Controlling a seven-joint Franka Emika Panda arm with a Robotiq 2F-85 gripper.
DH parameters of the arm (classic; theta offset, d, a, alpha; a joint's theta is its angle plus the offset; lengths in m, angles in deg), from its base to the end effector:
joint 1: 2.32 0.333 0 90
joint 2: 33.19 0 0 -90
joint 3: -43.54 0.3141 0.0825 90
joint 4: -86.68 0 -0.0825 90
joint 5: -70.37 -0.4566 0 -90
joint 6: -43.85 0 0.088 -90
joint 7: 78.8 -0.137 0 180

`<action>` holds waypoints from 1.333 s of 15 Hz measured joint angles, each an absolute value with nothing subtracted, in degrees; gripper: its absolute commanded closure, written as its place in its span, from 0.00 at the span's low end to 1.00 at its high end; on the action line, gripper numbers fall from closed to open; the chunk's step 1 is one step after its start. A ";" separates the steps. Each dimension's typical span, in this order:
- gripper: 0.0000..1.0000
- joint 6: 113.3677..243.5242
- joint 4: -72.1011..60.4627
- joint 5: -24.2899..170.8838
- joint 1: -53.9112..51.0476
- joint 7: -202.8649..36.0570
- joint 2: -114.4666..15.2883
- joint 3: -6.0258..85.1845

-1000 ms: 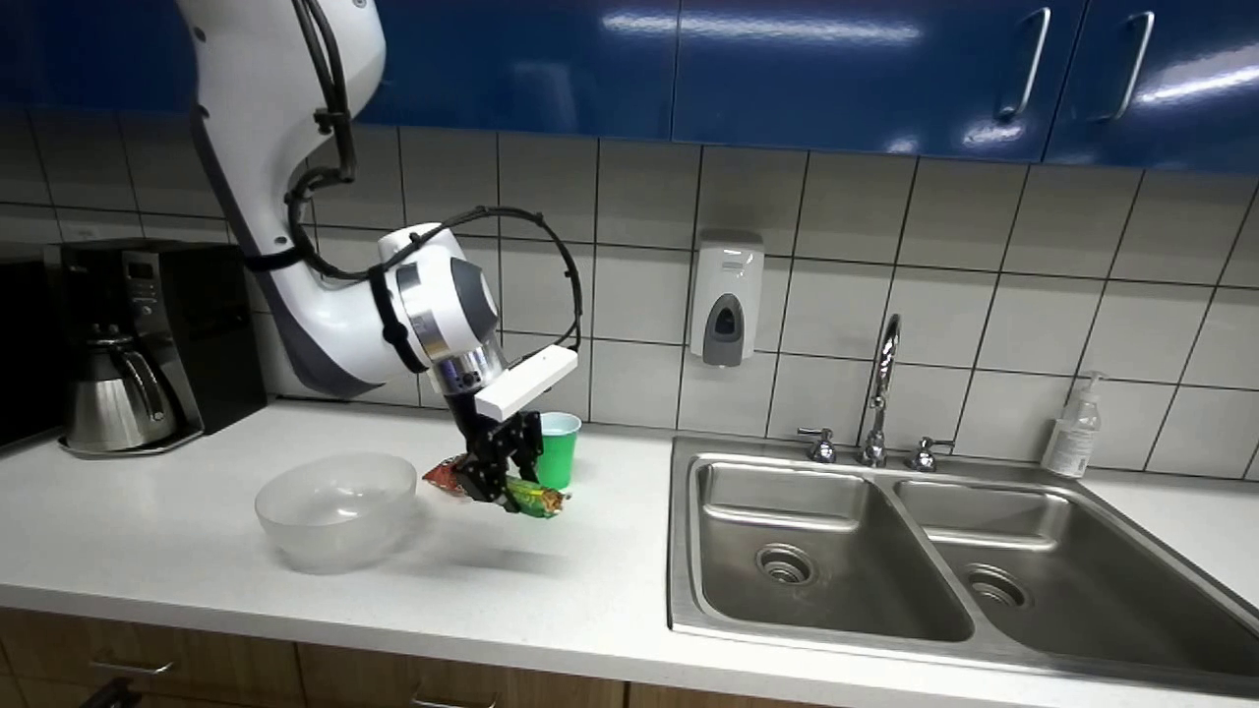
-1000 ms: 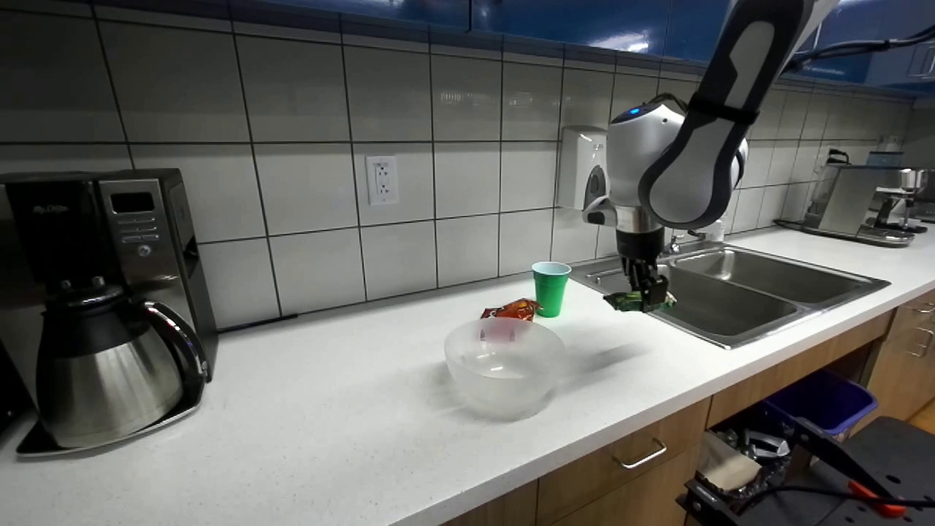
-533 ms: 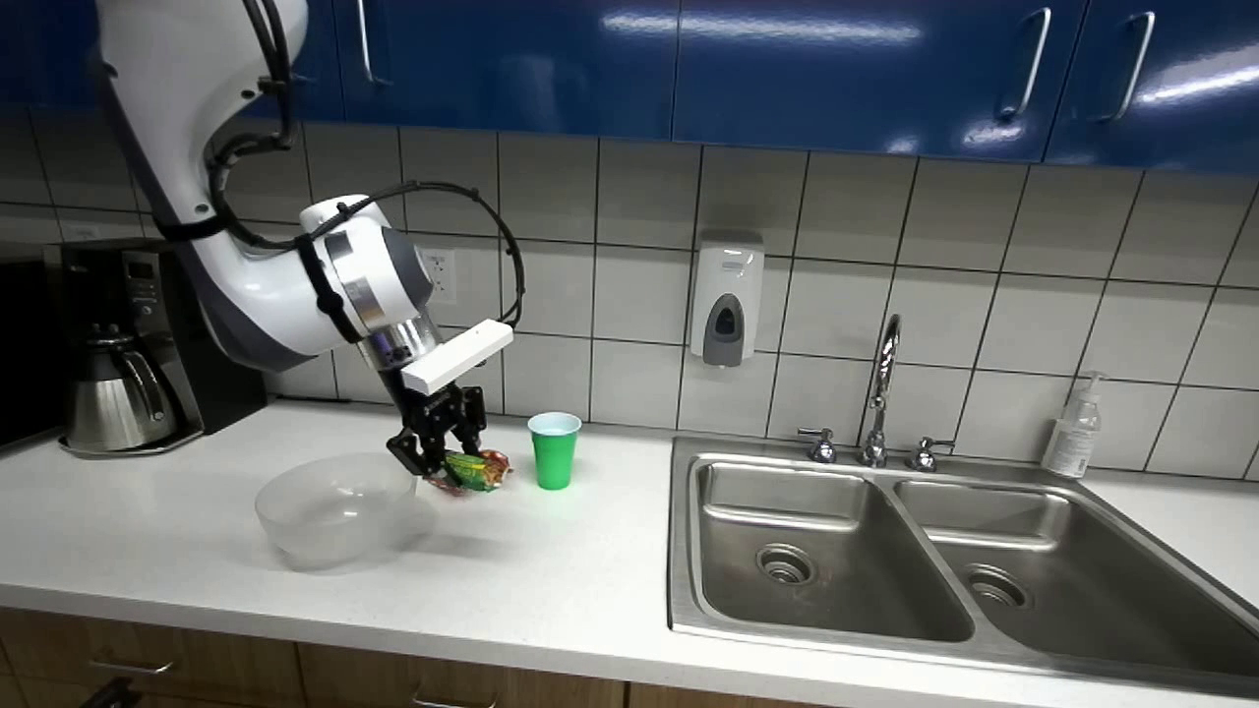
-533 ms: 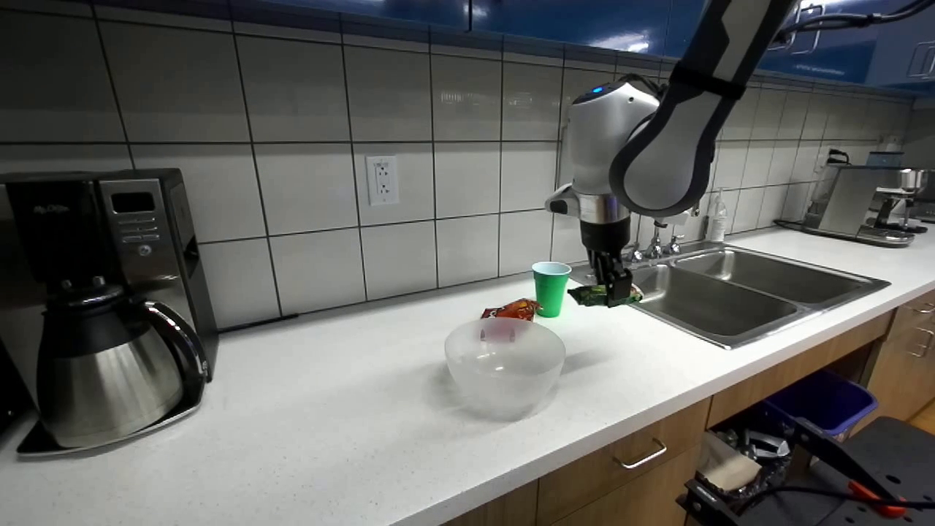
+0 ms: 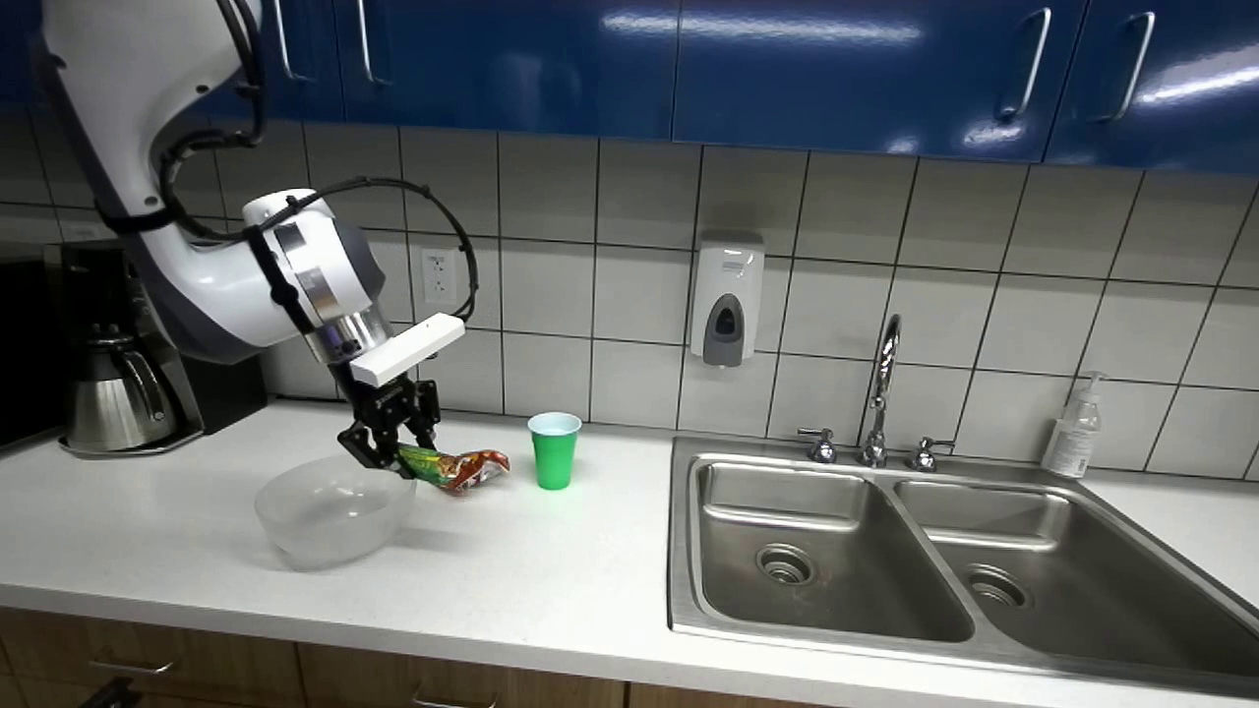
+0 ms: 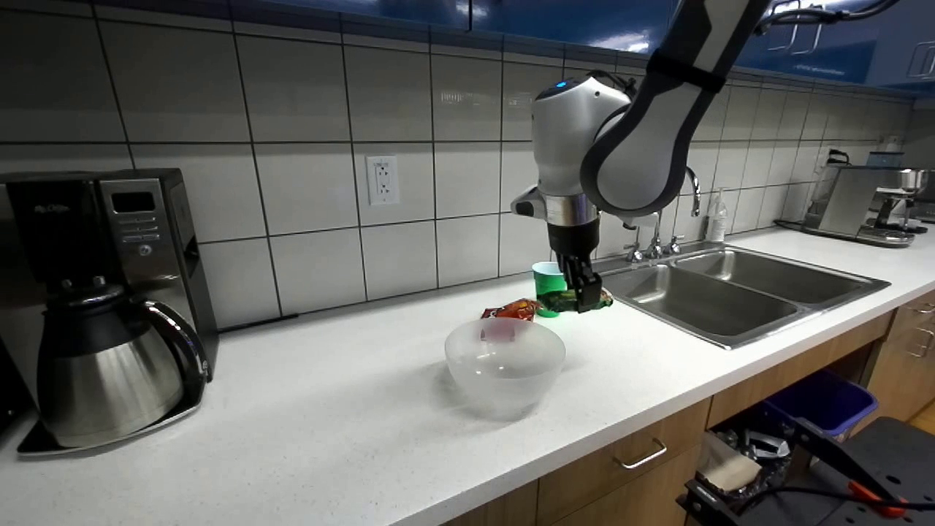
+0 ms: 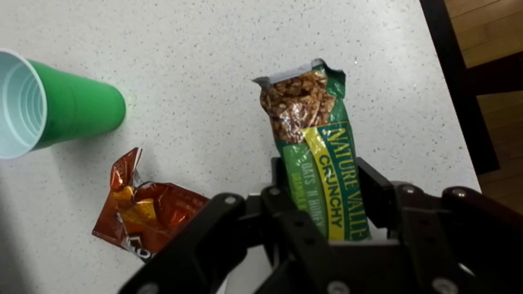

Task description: Put the candy bar in the bowl

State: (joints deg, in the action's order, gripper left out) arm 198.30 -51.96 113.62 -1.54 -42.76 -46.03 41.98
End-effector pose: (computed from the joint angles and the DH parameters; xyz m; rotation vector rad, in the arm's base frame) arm 0.5310 0.0058 0.1242 2.2332 1.6901 -0.0904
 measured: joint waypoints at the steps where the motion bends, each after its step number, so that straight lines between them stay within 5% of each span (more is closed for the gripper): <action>1: 0.83 198.30 -51.84 113.54 -1.43 -42.76 -46.04 42.48; 20: 0.83 196.12 -40.78 109.51 1.68 -42.65 -57.97 48.62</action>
State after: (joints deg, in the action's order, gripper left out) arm 196.12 -40.78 109.51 1.68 -42.65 -57.97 48.62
